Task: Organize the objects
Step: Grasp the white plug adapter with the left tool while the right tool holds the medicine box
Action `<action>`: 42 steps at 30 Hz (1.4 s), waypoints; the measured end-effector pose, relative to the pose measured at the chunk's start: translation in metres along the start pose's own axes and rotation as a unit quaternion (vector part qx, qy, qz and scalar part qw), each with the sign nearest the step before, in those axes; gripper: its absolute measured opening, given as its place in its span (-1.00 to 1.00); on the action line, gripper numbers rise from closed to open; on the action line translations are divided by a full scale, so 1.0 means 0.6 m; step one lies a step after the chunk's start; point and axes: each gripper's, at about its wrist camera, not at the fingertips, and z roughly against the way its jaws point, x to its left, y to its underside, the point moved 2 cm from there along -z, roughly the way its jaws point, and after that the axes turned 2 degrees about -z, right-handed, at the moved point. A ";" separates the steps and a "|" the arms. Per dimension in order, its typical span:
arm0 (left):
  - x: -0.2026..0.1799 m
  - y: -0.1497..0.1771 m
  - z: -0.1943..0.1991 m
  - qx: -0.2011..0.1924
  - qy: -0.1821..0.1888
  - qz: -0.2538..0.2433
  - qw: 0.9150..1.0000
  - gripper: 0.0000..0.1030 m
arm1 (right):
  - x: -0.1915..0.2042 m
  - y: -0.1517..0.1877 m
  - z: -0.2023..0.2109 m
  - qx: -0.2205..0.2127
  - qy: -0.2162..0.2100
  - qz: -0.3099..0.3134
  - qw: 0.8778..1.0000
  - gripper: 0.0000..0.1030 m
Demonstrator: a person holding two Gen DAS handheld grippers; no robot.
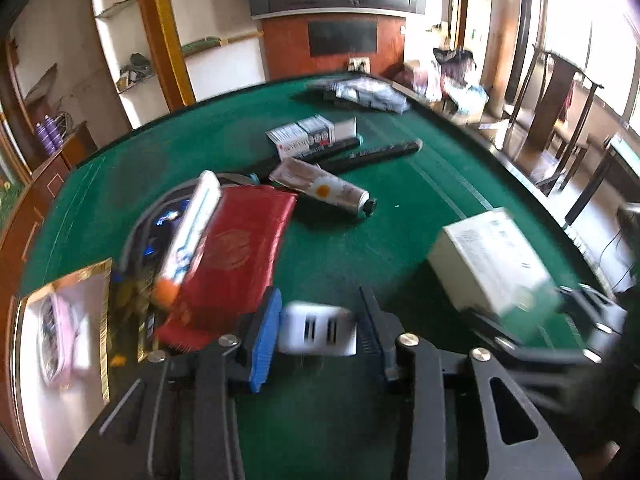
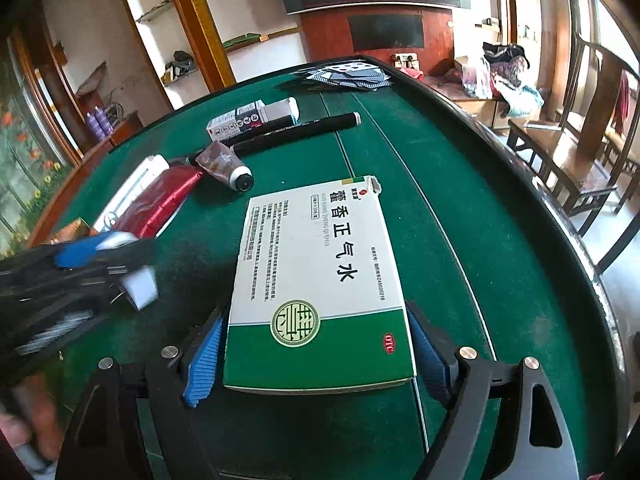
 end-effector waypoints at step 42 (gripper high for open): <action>-0.026 0.071 -0.044 0.024 -0.003 0.016 1.000 -0.18 | -0.042 0.040 0.065 0.030 -0.130 -0.079 0.988 0.45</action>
